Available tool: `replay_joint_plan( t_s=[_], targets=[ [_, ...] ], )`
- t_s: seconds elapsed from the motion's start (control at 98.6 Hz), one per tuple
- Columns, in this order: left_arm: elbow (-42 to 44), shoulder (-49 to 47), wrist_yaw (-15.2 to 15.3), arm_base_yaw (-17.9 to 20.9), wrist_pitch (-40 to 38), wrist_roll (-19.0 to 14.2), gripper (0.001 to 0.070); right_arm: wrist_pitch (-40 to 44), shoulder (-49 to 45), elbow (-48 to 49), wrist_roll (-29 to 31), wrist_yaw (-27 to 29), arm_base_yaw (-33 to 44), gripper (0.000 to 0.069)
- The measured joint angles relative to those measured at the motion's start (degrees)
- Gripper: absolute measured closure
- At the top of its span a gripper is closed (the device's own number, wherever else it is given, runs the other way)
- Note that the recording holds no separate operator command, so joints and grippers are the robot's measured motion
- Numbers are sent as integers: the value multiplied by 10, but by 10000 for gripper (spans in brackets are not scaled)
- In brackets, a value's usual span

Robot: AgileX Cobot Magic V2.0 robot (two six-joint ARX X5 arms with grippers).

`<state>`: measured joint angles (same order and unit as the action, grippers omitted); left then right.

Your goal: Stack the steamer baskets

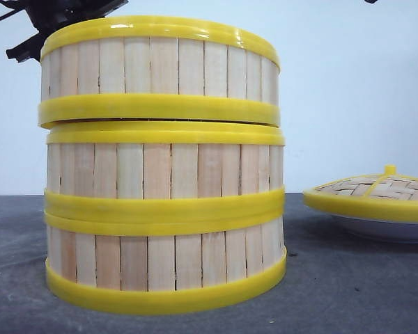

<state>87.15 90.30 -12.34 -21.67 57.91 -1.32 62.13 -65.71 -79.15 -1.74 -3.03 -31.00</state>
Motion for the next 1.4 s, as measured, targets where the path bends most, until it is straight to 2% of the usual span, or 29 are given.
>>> replay_joint_plan(
  t_s=[0.375,1.177,1.258,1.4],
  targets=[
    [0,5,-6,-2,1,-2,684,0,0,0,0,0,0,404],
    [0,8,1,-12,0,-9,678,0,0,0,0,0,0,404],
    [0,8,-5,-13,0,-11,630,0,0,0,0,0,0,404],
    [0,8,-11,-17,0,-11,444,0,0,0,0,0,0,404]
  ],
)
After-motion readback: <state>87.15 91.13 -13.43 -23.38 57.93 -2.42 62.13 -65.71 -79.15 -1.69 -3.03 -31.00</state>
